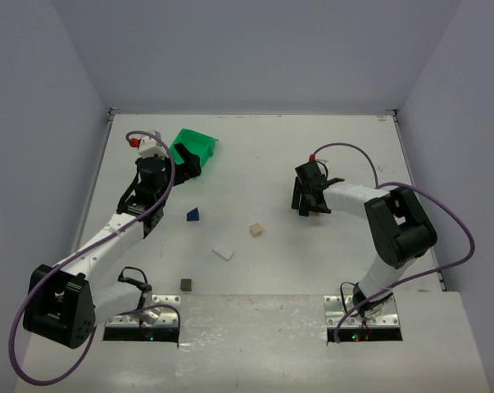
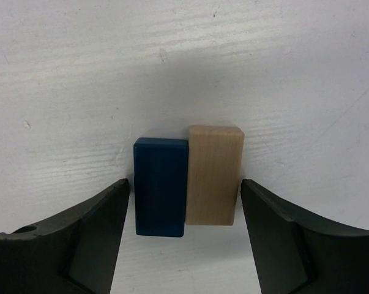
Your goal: Build the wood block tower
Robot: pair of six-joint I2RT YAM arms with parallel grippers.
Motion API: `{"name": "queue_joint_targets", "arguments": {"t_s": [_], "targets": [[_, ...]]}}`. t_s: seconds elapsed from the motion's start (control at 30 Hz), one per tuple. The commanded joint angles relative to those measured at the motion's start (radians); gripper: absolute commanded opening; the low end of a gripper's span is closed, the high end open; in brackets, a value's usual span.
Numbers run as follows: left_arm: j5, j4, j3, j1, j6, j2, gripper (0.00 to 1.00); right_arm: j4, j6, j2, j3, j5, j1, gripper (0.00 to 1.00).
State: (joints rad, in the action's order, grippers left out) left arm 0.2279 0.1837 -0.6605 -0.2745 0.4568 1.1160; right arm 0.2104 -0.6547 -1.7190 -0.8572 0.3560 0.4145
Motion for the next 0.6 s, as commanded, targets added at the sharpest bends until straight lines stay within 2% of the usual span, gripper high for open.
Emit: {"name": "queue_joint_targets", "arguments": {"t_s": [0.0,0.1,0.37,0.57], "targets": [[-0.001,0.051,-0.037,-0.009,-0.007,-0.020,1.00,0.006,0.033,0.057,0.025,-0.008,0.001,0.80],[-0.004,0.051,-0.036,-0.009,-0.007,-0.023,1.00,0.016,0.050,0.094,0.044,-0.018,0.001,0.98],[-0.009,0.052,-0.032,-0.011,-0.006,-0.027,1.00,0.038,0.054,0.210,0.152,-0.086,0.002,0.99],[-0.018,0.057,-0.027,-0.011,-0.004,-0.039,1.00,0.070,0.054,0.269,0.208,-0.066,0.004,0.99]]}}
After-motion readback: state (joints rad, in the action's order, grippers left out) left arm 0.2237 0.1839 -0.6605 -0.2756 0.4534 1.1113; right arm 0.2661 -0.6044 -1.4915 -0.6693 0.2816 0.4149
